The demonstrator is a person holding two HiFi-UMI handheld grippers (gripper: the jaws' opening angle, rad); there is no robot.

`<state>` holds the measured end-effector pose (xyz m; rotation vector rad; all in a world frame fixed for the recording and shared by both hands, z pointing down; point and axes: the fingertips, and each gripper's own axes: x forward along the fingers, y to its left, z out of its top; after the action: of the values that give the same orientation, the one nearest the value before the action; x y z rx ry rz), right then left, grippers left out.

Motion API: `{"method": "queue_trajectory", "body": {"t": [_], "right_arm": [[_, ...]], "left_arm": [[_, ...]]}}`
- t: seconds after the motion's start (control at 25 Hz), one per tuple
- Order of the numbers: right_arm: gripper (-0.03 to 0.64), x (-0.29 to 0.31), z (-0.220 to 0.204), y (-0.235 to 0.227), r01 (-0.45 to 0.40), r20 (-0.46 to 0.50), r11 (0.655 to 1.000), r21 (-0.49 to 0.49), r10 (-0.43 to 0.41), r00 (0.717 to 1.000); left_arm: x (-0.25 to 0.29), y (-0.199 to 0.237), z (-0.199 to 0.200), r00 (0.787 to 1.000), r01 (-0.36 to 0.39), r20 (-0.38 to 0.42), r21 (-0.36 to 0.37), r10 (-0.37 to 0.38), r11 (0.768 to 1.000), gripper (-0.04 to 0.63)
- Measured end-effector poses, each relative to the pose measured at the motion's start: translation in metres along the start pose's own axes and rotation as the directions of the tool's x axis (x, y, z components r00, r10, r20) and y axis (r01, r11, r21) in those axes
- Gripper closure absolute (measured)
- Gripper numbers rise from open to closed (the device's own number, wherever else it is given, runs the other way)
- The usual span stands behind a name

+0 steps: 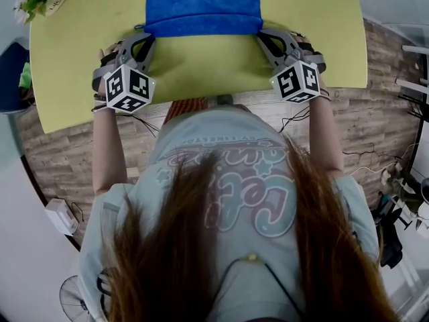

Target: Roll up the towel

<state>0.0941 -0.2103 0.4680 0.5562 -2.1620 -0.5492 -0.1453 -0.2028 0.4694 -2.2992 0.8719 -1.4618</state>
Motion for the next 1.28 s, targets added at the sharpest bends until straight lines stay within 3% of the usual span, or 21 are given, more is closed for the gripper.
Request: {"method": "queue_trajectory", "body": {"t": [0.16, 0.36, 0.56, 0.76, 1.04, 1.16, 1.28], "right_arm": [[0.6, -0.007, 0.006, -0.005, -0.02, 0.051, 0.995, 0.093, 0.016, 0.999], [0.6, -0.012, 0.013, -0.007, -0.061, 0.091, 0.985, 0.164, 0.047, 0.995], [0.6, -0.018, 0.017, -0.026, -0.059, 0.179, 0.937, 0.345, -0.004, 0.984], [0.6, -0.01, 0.014, -0.028, -0.086, 0.167, 0.905, 0.417, 0.017, 0.986], [0.6, 0.0, 0.012, -0.047, -0.07, 0.172, 0.854, 0.515, -0.023, 0.985], [0.6, 0.009, 0.003, -0.053, -0.056, 0.127, 0.826, 0.56, -0.02, 0.992], [0.6, 0.017, -0.006, -0.056, -0.039, 0.063, 0.827, 0.561, 0.004, 0.998]], "left_arm": [[-0.005, 0.001, 0.0, 0.999, 0.038, 0.022, -0.076, -0.036, 0.996, 0.568], [-0.006, 0.008, 0.003, 0.999, 0.038, 0.024, -0.094, -0.036, 0.995, 0.568], [-0.006, 0.024, 0.008, 0.999, 0.042, 0.022, -0.166, -0.039, 0.985, 0.568], [0.002, 0.036, 0.007, 0.996, 0.09, 0.047, -0.261, -0.081, 0.961, 0.568], [0.014, 0.052, 0.006, 0.993, 0.114, 0.045, -0.313, -0.105, 0.943, 0.568], [0.021, 0.058, 0.008, 0.994, 0.109, 0.05, -0.331, -0.098, 0.937, 0.568], [0.027, 0.061, 0.01, 0.996, 0.089, 0.035, -0.318, -0.082, 0.944, 0.568]]}}
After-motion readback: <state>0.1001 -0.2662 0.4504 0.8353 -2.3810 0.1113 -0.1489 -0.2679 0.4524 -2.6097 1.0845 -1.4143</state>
